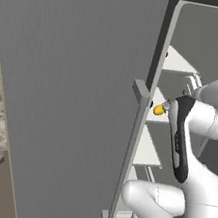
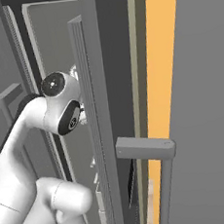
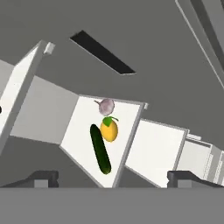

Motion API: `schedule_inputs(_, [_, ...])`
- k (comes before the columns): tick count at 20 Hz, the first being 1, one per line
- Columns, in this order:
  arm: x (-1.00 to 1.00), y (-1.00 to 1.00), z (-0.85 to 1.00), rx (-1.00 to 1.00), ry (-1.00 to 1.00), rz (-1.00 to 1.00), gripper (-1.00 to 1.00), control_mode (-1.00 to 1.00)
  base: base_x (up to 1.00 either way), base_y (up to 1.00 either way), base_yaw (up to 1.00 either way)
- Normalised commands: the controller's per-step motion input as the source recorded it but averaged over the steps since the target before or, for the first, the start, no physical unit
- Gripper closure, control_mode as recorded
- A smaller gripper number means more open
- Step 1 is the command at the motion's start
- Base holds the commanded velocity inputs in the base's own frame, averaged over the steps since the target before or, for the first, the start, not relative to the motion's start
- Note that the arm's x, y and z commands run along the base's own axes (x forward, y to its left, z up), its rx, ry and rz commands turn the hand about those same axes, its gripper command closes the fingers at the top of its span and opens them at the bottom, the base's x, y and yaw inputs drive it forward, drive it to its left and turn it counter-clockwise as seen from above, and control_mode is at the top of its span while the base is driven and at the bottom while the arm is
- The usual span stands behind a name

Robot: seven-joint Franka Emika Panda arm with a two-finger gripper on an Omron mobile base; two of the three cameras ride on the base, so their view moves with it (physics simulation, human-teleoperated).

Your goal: Take the bell pepper and garlic from the highest rack and move them to the second highest rack where the lemon and cucumber are located, to maximize freezer space. Close the freezer door after rearranging.

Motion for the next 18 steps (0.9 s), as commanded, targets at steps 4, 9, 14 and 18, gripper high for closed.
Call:
schedule_inputs(4, [-0.37, 0.0, 1.0, 0.01, -0.03, 0.18, -1.0, -1.0, 0.0, 0.0, 0.0])
schedule_inputs(9, [0.1, 0.01, 0.89, -0.01, -0.02, 0.18, -1.0, -1.0, 0.0, 0.0, 0.0])
schedule_inputs(14, [0.25, 0.16, 0.46, -0.09, -0.02, 0.16, -1.0, -1.0, 0.0, 0.0, 0.0])
schedule_inputs(18, [0.32, 0.4, 0.0, -0.2, 0.0, 0.17, -1.0, -1.0, 0.0, 0.0, 0.0])
